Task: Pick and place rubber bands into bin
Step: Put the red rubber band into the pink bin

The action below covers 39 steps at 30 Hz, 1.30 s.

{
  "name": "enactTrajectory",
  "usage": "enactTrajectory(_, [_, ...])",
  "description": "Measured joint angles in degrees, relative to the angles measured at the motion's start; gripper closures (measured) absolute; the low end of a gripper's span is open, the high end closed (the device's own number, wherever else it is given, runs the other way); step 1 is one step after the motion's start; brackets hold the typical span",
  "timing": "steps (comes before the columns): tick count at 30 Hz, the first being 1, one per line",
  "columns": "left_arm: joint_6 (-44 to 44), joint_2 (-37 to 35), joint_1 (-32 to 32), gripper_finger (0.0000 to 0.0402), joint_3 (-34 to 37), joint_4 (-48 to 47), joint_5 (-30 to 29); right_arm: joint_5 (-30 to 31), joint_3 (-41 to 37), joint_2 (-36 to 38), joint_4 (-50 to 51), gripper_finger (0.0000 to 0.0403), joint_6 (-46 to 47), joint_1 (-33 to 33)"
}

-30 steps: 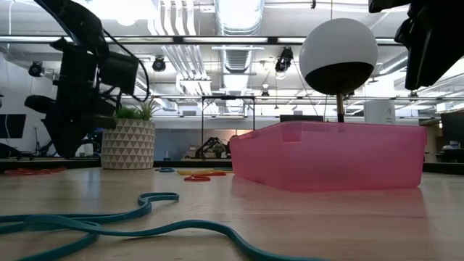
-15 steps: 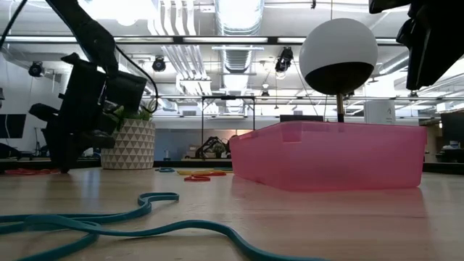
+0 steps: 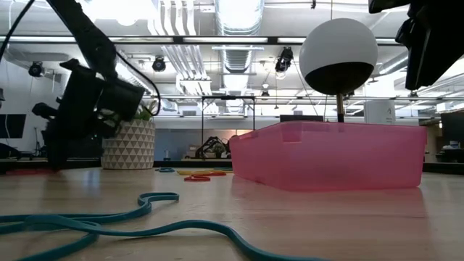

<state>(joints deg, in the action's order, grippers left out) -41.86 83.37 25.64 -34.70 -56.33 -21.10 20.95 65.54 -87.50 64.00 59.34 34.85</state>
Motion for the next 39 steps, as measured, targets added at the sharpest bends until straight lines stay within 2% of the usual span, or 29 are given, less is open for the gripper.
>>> enactTrajectory(8, [-0.5,-2.2,0.3,0.0401,0.4,-0.2,4.2,0.1,0.0,0.0,0.0,0.0183,-0.4,0.0])
enactTrajectory(17, [-2.5,-11.0,-1.7,0.0401,-9.0,1.8,4.8,0.2,-0.9,0.0,-0.1,0.0183,-0.4,0.0])
enactTrajectory(21, [1.8,-17.0,-5.0,0.0401,-14.5,12.3,8.8,0.2,-1.1,0.0,-0.3,0.0183,-0.4,0.0])
enactTrajectory(25, [2.0,-21.6,-9.2,0.0401,-18.1,30.0,16.1,0.2,-1.3,0.0,-0.4,0.0183,-0.4,0.0])
enactTrajectory(27, [2.0,-22.2,-11.7,0.0401,-19.4,39.2,17.9,0.2,-1.4,0.0,-0.4,0.0183,-0.4,0.0])
enactTrajectory(30, [2.0,-20.0,-15.4,0.0401,-22.1,47.8,17.6,0.1,-1.6,0.0,-0.4,0.0183,0.4,0.0])
enactTrajectory(32, [2.0,-16.4,-17.2,0.0401,-24.2,50.1,17.6,-0.3,-1.6,0.0,-0.5,0.0183,0.7,0.0])
enactTrajectory(35, [2.0,-8.4,-19.9,0.0402,-28.5,52.4,17.9,-2.0,-1.1,0.0,-0.4,0.0183,0.8,0.0])
enactTrajectory(39, [2.4,3.9,-22.5,0.0402,-36.5,55.7,22.8,-4.4,0.2,0.0,-0.3,0.0183,1.1,0.8])
